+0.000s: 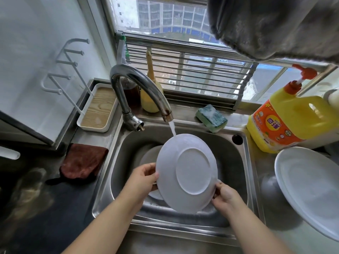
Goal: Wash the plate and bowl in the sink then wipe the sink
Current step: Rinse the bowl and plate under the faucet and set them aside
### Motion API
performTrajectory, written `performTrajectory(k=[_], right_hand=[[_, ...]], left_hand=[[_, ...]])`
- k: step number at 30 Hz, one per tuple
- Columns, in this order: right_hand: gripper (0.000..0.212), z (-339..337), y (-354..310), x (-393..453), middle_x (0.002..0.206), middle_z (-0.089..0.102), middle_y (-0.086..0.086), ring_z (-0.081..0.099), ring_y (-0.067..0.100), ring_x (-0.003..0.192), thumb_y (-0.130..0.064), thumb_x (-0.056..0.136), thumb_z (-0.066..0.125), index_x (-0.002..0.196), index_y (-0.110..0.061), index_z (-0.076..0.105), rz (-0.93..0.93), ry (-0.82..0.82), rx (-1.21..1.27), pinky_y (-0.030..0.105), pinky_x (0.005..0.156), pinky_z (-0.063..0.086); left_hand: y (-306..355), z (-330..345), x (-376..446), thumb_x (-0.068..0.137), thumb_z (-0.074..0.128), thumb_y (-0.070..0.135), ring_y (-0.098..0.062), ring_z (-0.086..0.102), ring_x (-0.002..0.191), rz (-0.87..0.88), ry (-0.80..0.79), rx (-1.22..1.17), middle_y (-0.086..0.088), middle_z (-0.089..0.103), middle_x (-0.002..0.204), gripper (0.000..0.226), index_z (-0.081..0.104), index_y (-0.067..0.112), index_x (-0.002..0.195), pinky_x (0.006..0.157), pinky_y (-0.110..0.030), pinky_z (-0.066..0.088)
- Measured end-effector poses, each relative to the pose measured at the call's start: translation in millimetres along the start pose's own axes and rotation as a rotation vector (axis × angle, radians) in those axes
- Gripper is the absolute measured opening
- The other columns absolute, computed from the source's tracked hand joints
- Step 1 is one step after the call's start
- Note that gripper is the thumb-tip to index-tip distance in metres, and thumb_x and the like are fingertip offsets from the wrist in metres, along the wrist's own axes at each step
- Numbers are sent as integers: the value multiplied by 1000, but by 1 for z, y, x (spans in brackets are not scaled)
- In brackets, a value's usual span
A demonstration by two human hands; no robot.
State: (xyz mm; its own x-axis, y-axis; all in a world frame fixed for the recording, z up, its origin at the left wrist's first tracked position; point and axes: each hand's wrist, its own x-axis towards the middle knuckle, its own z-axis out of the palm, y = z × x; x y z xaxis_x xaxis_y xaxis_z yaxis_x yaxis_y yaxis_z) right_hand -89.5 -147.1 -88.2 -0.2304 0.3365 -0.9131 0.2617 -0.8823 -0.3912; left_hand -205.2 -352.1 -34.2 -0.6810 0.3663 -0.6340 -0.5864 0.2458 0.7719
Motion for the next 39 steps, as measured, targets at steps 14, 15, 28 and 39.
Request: performTrajectory(k=[14, 15, 28, 39], right_hand=[[31, 58, 15, -24, 89, 67, 9, 60, 22, 81, -7, 102, 32, 101, -9, 63, -28, -182, -162, 33, 71, 49], [32, 62, 15, -26, 87, 67, 8, 59, 20, 77, -6, 102, 32, 98, -10, 63, -38, -192, -191, 31, 69, 48], [23, 62, -7, -41, 92, 65, 13, 61, 22, 82, -10, 101, 38, 101, -3, 59, -263, -288, -182, 36, 79, 50], [18, 14, -45, -68, 93, 67, 11, 63, 23, 84, -16, 99, 46, 108, -5, 57, -392, -106, -233, 35, 68, 50]], left_hand=[[-16, -60, -19, 94, 50, -3, -23, 68, 87, 6, 204, -120, -8, 73, 92, 22, 64, 8, 106, 72, -32, 54], [-17, -64, -19, 94, 49, -4, -23, 68, 87, 5, 217, -135, -8, 72, 94, 22, 63, 7, 107, 70, -31, 55], [-10, -50, -1, 96, 42, -7, -22, 64, 80, -82, 240, -261, -9, 66, 90, 24, 58, 7, 107, 66, -32, 55], [-18, 23, 28, 97, 48, 12, -26, 64, 100, -359, -70, -109, -8, 67, 116, 33, 53, 13, 129, 81, -38, 51]])
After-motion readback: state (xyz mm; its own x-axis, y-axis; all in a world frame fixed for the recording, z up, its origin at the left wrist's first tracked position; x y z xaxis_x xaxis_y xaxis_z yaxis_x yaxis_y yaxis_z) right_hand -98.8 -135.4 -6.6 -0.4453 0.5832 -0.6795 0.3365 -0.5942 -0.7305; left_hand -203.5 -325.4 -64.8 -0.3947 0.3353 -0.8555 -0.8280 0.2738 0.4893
